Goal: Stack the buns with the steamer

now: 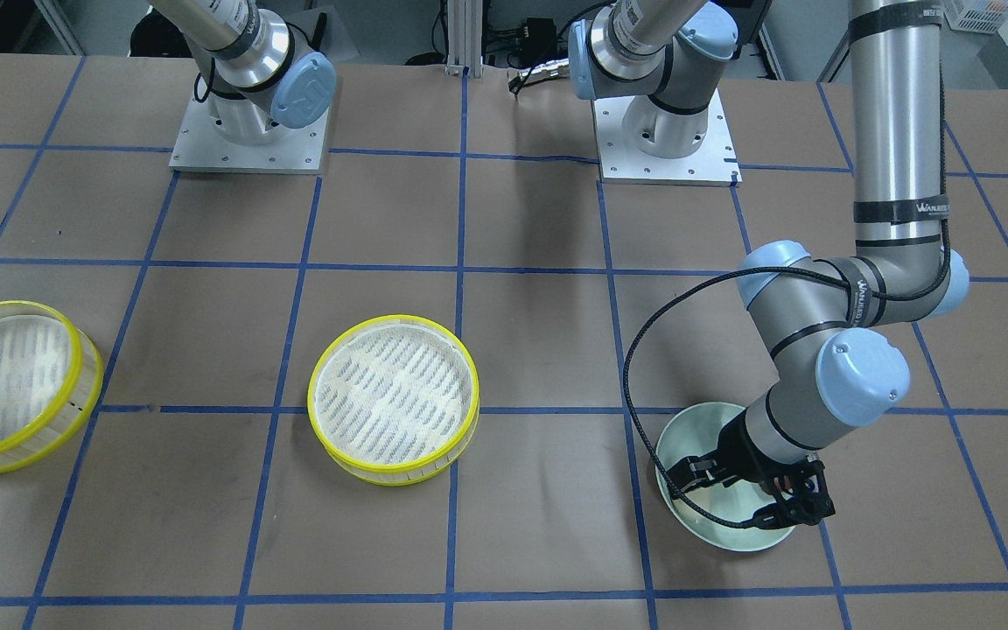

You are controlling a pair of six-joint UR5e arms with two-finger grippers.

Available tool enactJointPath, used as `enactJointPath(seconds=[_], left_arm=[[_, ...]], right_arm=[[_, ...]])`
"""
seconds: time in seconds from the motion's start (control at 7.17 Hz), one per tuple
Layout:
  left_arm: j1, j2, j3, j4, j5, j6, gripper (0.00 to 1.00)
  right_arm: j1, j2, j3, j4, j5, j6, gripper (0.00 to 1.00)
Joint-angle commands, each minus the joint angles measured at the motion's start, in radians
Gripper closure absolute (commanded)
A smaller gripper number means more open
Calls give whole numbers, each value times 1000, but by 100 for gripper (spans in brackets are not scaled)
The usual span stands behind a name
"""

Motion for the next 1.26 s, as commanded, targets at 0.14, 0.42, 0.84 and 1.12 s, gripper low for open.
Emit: enactJointPath(seconds=[0.14,0.42,0.84,1.12], left_arm=[[0,3,4,2,0,23,97],[-21,77,24,-4,4,-5,100],[-345,145,38,-6,53,-348,99],[-527,119,52,-1,58,-501,99]], right_arm=[[-6,33,36,-46,5,5,43],[-6,35,36,-43,3,-1,79],[-6,12,36,-31,-12,5,100],[0,-37,34,0,-9,10,100]])
